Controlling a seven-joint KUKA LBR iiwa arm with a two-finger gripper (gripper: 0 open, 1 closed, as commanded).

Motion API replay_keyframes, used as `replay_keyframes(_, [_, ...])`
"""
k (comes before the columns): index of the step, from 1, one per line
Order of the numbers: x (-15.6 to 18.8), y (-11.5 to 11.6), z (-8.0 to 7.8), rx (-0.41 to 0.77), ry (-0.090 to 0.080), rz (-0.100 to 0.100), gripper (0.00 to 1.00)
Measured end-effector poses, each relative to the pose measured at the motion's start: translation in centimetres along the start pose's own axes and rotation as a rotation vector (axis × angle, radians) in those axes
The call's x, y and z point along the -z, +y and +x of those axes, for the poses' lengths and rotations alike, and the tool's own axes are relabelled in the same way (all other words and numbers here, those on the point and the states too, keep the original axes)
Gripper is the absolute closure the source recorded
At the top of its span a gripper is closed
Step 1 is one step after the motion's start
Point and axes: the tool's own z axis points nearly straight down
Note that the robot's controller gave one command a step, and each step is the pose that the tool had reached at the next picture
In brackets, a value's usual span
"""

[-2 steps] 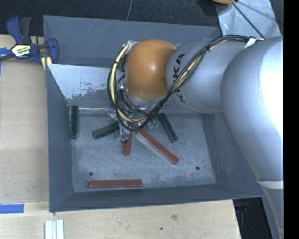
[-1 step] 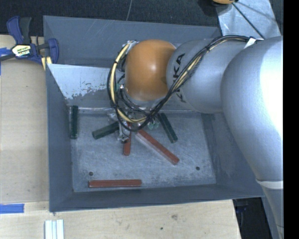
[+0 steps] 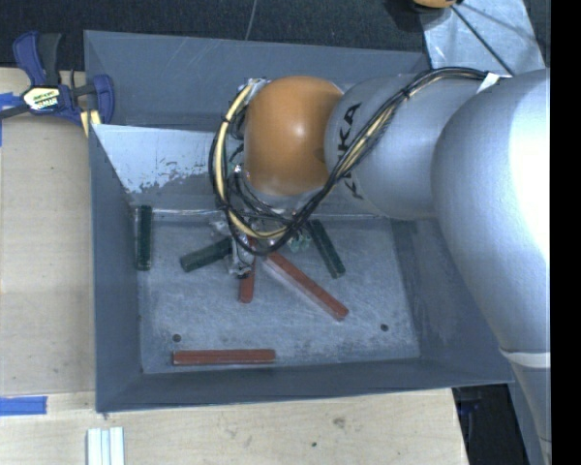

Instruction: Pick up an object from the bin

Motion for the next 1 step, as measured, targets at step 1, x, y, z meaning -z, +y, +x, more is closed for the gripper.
replay_keyframes(1, [1.98, 0.04, 0.25, -0.001, 0.011, -0.001, 1.0])
